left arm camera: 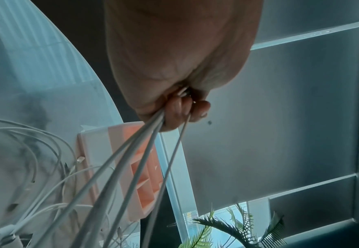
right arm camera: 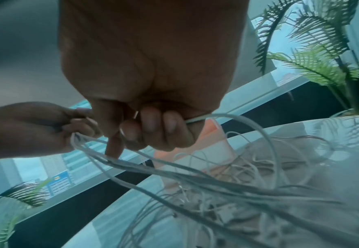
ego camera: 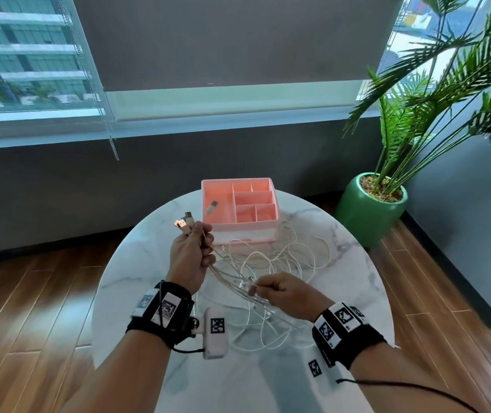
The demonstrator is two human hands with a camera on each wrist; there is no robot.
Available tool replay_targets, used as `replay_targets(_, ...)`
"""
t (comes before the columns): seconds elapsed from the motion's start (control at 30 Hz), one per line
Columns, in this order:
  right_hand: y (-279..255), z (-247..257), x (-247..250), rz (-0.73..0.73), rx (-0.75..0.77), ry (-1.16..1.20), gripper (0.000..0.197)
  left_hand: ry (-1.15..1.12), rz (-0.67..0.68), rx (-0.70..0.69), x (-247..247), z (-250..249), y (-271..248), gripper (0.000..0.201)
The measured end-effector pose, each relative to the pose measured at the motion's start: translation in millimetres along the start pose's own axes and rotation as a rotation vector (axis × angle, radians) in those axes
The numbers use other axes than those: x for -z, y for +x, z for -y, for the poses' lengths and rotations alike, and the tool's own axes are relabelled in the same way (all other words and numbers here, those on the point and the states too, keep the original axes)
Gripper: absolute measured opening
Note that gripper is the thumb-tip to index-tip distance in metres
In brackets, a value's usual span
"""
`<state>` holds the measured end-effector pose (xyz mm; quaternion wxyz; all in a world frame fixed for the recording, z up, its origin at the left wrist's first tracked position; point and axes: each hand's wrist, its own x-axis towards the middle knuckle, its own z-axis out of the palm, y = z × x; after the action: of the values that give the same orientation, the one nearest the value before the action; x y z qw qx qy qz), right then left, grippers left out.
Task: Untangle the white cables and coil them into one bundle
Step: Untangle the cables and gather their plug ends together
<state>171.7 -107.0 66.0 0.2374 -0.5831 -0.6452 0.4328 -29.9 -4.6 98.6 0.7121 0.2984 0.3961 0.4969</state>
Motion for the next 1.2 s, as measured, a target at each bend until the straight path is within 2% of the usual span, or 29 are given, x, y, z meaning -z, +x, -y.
replay_targets(0.33,-36.7,-67.1,37.9,-0.211,-0.186,-0.038,0.024,-0.074,-0.165,-0.151,3.6,-2.7,6.3,0.027)
replay_targets(0.4,-45.3,-81.2,46.6,-0.305,-0.254,-0.083,0.027,-0.121,-0.22,-0.171,4.7,-6.8,8.6,0.029)
replay_targets(0.47,-57.7,-106.1,57.5,-0.413,-0.393,-0.065,0.022,-0.153,-0.256,-0.19,10.1,-15.8,12.3,0.03)
replay_targets(0.57,-74.1,-140.5,69.1,-0.498,-0.586,-0.047,0.022,-0.182,-0.243,-0.208,18.6,-25.2,18.7,0.029)
replay_targets(0.63,-71.5,-145.4,74.9,-0.537,-0.648,-0.011,0.023,-0.202,-0.191,-0.194,17.9,-25.6,18.5,0.031)
replay_targets(0.7,-60.5,-132.7,81.2,-0.596,-0.653,0.138,0.025,-0.19,-0.119,-0.168,11.8,-22.9,14.9,0.035)
replay_targets(0.77,-47.8,-99.8,88.1,-0.604,-0.565,0.332,0.031,-0.144,-0.053,-0.163,2.8,-19.6,9.8,0.035)
replay_targets(0.87,-32.1,-19.4,94.5,-0.506,-0.296,0.514,0.033,-0.074,0.017,-0.137,-7.3,-11.7,3.7,0.033)
replay_targets(1.03,-10.9,91.4,91.1,-0.409,0.098,0.609,0.029,-0.001,0.126,-0.072,-22.8,-1.9,-6.6,0.031)
replay_targets(1.1,-1.9,112.7,83.9,-0.393,0.165,0.585,0.029,0.031,0.165,-0.076,-27.5,-1.1,-11.3,0.03)
replay_targets(1.2,10.4,127.5,69.1,-0.375,0.178,0.567,0.029,0.07,0.244,-0.123,-32.7,-0.8,-19.2,0.028)
